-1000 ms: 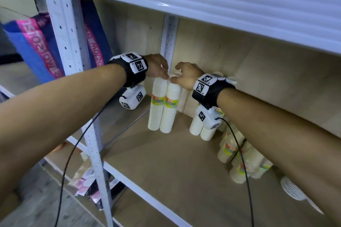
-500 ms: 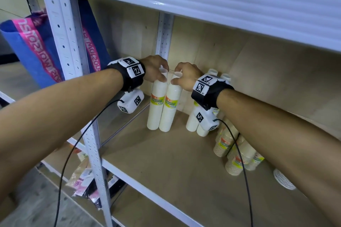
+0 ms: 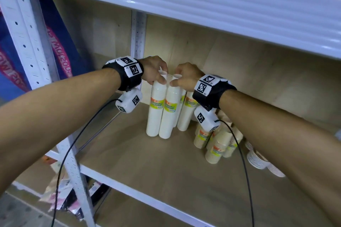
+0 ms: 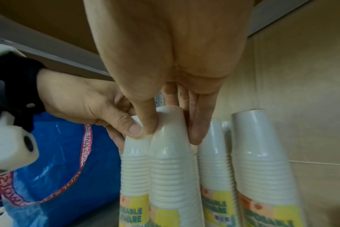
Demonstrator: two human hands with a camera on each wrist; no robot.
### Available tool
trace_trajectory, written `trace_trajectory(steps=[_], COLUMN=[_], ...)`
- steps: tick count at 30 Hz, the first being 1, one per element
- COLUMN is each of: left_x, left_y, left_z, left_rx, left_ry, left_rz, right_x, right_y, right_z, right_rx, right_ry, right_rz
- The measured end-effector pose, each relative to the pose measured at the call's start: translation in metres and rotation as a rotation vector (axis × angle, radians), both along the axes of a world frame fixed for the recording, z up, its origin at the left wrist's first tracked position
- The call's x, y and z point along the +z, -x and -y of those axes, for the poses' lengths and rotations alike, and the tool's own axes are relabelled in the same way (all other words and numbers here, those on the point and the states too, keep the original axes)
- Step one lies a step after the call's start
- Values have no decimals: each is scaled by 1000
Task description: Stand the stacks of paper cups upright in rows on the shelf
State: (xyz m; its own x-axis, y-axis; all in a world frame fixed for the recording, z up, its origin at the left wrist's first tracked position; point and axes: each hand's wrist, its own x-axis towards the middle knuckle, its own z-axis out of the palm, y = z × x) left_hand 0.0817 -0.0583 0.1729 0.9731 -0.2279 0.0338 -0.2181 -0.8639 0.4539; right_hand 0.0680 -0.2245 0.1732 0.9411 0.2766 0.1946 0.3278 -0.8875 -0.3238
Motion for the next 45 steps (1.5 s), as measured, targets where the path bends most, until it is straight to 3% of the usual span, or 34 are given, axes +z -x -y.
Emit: trace_trajectory(steps=[18, 35, 45], left_x=[-5, -15, 0], left_y=[-19, -26, -17], left_z=[57, 59, 55], left_rx=[-128, -120, -133], left_ry=[34, 76, 37], left_rz=[15, 6, 126], right_x=[2, -6, -8], right_y=[16, 5, 8], right_z=[59, 58, 63], right_rx=[-27, -38, -158], right_ry=[-78, -54, -150], right_rz=[-11, 6, 58])
